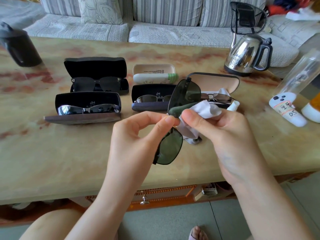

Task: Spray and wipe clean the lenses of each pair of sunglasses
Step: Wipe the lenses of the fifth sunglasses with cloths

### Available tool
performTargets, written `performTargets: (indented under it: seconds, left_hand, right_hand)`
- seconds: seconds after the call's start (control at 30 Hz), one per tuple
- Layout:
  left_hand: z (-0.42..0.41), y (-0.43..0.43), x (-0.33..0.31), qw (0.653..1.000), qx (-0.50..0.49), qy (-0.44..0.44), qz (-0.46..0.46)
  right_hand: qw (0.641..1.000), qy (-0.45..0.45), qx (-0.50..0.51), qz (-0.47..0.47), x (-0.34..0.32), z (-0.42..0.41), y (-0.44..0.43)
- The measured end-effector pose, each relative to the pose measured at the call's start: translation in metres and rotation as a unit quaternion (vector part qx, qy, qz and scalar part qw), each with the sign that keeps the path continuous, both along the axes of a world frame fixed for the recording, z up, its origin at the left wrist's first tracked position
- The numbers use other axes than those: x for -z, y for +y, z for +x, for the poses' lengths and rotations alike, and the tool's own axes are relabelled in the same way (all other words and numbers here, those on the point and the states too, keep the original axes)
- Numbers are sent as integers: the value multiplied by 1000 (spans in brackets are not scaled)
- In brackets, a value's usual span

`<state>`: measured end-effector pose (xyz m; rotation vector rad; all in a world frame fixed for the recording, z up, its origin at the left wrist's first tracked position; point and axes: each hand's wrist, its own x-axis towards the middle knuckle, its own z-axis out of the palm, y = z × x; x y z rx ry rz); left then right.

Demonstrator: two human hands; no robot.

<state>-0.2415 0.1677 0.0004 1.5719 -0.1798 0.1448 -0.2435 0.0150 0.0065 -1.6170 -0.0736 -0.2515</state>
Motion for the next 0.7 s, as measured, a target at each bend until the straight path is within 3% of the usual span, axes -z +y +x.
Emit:
performTargets:
  seconds: [0.13, 0.37, 0.7]
  left_hand:
    - [0, 1, -2, 1000, 8, -14, 16]
    - [2, 3, -2, 999, 18, -12, 38]
    - [0, 1, -2, 998, 31, -16, 43]
  right_hand:
    - [998, -22, 4, -57, -3, 2, -8]
    - [995, -3, -72, -62, -10, -2, -20]
    - [992, -45, 38, -115, 3, 2, -9]
